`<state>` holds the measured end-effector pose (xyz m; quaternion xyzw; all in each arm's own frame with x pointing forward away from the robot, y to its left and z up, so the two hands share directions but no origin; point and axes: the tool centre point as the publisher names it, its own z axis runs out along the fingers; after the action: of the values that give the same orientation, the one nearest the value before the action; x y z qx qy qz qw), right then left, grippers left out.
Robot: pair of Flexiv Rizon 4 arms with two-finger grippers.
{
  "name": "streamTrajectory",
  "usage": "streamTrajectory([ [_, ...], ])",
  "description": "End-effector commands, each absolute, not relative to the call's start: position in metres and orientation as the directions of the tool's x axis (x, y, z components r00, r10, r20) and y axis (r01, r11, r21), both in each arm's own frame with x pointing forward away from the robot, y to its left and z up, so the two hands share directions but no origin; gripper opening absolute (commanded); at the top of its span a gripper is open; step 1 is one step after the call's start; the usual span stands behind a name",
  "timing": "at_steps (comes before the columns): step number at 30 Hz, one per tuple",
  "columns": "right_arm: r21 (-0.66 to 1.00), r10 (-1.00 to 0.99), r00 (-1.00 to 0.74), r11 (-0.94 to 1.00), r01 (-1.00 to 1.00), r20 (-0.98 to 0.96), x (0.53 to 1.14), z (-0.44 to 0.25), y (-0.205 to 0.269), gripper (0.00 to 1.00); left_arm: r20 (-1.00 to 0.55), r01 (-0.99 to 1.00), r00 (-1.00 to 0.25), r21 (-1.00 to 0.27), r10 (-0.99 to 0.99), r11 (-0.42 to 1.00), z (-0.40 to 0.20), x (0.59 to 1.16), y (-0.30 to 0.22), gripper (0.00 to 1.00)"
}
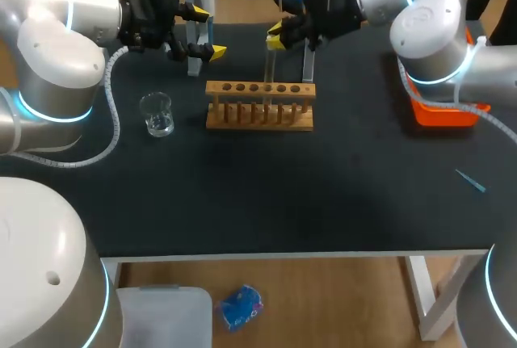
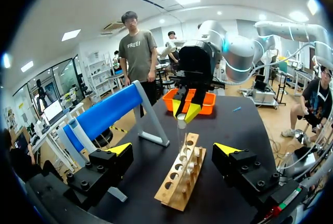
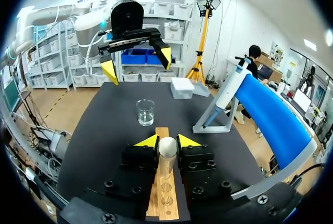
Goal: Invert the test tube, pick up the pipette, mount the tip to pipette, aspirate from beaker and dispense into the tube, eject the tip, return the pipette, and cap with the stopper.
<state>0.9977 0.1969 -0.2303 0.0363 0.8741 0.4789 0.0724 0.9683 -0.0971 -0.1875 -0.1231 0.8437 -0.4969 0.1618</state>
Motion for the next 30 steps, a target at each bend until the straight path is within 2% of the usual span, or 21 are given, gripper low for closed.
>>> streamTrajectory([
  [1, 0.841, 0.133, -0.987, 0.542, -0.001, -0.087, 0.997, -0.232, 0.197, 0.0, -0.15, -0.046, -0.919, -0.879, -0.366, 0.475, -0.187, 0.969, -0.096, 1.0],
  [19, 0.845, 0.147, -0.987, 0.533, 0.027, -0.061, 0.993, -0.239, 0.196, 0.0, -0.15, -0.046, -0.919, -0.879, -0.366, 0.475, -0.187, 0.969, -0.096, 1.0],
  [21, 0.85, 0.15, -0.987, 0.527, 0.024, -0.064, 0.993, -0.236, 0.195, 0.14, -0.15, -0.046, -0.919, -0.879, -0.366, 0.475, -0.187, 0.969, -0.096, 1.0],
  [22, 0.85, 0.151, -0.986, 0.526, 0.025, -0.065, 0.993, -0.235, 0.194, 0.32, -0.15, -0.046, -0.919, -0.879, -0.366, 0.475, -0.187, 0.969, -0.096, 1.0],
  [23, 0.851, 0.152, -0.986, 0.525, 0.024, -0.066, 0.993, -0.234, 0.194, 0.77, -0.15, -0.046, -0.919, -0.879, -0.366, 0.475, -0.187, 0.969, -0.096, 1.0],
  [24, 0.853, 0.156, -0.985, 0.521, 0.025, -0.067, 0.993, -0.233, 0.194, 1.0, -0.15, -0.046, -0.919, -0.879, -0.366, 0.475, -0.187, 0.969, -0.096, 1.0],
  [30, 0.864, 0.169, -0.983, 0.503, 0.025, -0.07, 0.994, -0.227, 0.193, 1.0, -0.15, -0.046, -0.919, -0.879, -0.366, 0.475, -0.187, 0.969, -0.096, 1.0],
])
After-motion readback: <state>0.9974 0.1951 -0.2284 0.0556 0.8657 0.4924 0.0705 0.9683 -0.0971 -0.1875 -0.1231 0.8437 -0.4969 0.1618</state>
